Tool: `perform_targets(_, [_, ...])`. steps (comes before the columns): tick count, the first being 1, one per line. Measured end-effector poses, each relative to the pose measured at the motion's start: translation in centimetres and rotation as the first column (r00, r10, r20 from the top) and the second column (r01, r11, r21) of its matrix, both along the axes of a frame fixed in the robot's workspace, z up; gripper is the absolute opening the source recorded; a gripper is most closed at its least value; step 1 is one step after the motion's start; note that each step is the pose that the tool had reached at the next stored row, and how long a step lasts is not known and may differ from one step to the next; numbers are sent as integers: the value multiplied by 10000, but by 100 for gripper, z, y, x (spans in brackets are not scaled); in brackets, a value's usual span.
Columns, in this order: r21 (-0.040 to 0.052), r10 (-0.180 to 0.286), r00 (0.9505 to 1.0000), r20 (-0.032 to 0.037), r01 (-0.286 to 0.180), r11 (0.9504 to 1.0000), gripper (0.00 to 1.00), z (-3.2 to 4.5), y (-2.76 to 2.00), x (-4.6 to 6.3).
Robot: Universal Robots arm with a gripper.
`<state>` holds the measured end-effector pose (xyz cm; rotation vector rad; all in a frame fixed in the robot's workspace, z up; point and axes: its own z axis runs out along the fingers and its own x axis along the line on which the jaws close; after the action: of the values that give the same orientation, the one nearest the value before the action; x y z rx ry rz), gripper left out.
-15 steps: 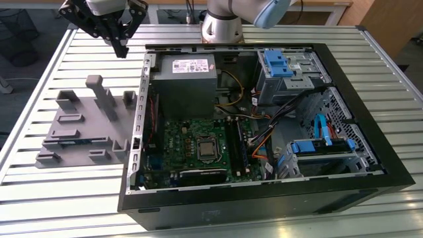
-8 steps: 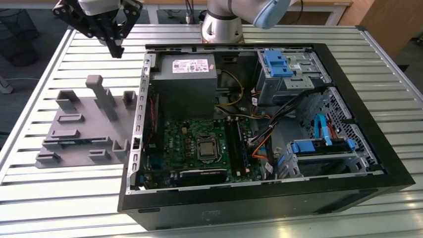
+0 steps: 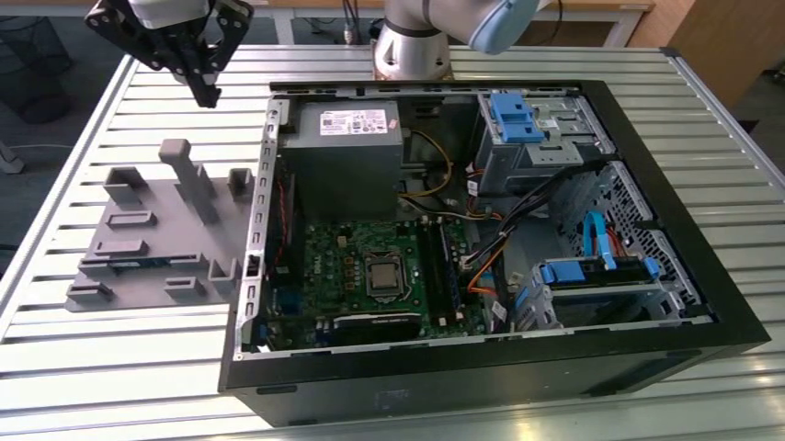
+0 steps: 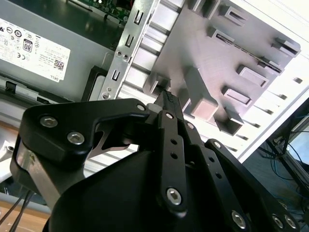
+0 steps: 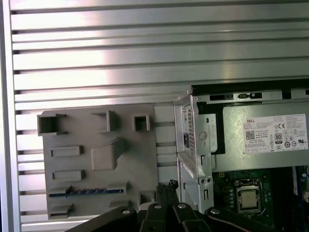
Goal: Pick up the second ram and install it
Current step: 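Reach for the second ram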
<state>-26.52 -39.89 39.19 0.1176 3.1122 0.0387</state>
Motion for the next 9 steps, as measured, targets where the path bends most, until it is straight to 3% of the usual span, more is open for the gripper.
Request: perform_targets(9, [0, 0, 10000, 1, 0, 10000, 11, 0, 0, -100])
